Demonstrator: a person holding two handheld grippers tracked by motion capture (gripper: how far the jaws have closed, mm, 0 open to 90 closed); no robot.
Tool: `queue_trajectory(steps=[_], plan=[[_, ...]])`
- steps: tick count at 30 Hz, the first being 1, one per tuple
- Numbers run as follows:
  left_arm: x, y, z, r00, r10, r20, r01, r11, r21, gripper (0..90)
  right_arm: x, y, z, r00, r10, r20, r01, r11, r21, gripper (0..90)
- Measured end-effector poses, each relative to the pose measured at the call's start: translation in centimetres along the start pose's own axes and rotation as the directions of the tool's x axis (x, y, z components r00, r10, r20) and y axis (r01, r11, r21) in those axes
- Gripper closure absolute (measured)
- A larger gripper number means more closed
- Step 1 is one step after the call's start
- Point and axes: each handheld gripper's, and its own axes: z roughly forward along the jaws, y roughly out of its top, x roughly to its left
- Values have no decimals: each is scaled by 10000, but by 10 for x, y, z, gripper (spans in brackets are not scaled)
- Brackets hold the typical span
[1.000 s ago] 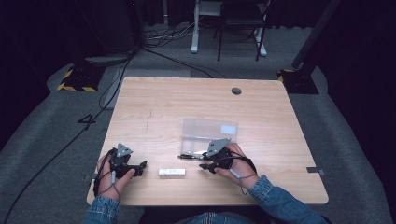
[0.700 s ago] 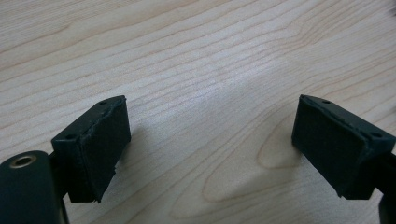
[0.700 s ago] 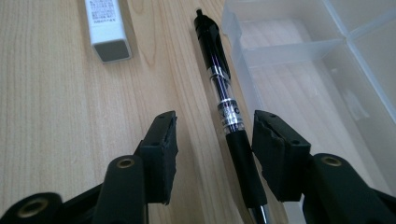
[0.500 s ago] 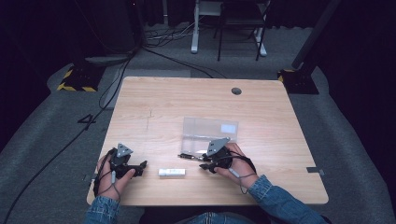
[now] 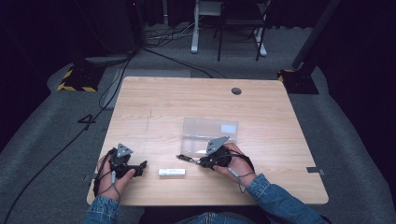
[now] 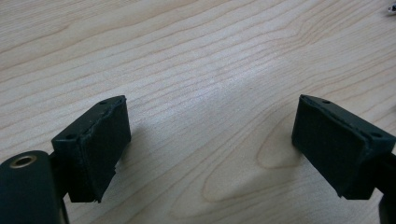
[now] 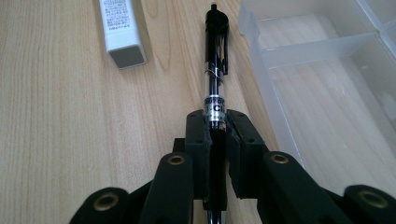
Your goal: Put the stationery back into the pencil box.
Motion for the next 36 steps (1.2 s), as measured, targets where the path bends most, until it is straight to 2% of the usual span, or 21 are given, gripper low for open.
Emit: queue_trajectory(steps=[8,15,22,36], plan=[[0,0,0,10000,-3,0,3,10000,8,119,3,2,-2,9995,-327,28,327,9995,30,801],[0,0,0,10000,2,-7,-2,10000,4,119,4,6,-11,9988,-491,52,492,9984,-270,801],[0,0,0,10000,8,-18,-8,10000,5,119,-1,9,-30,9959,-725,538,757,9952,-614,801],[0,0,0,10000,2,-11,-2,10000,-18,119,-21,5,-55,9925,-374,1167,461,9963,-725,800]])
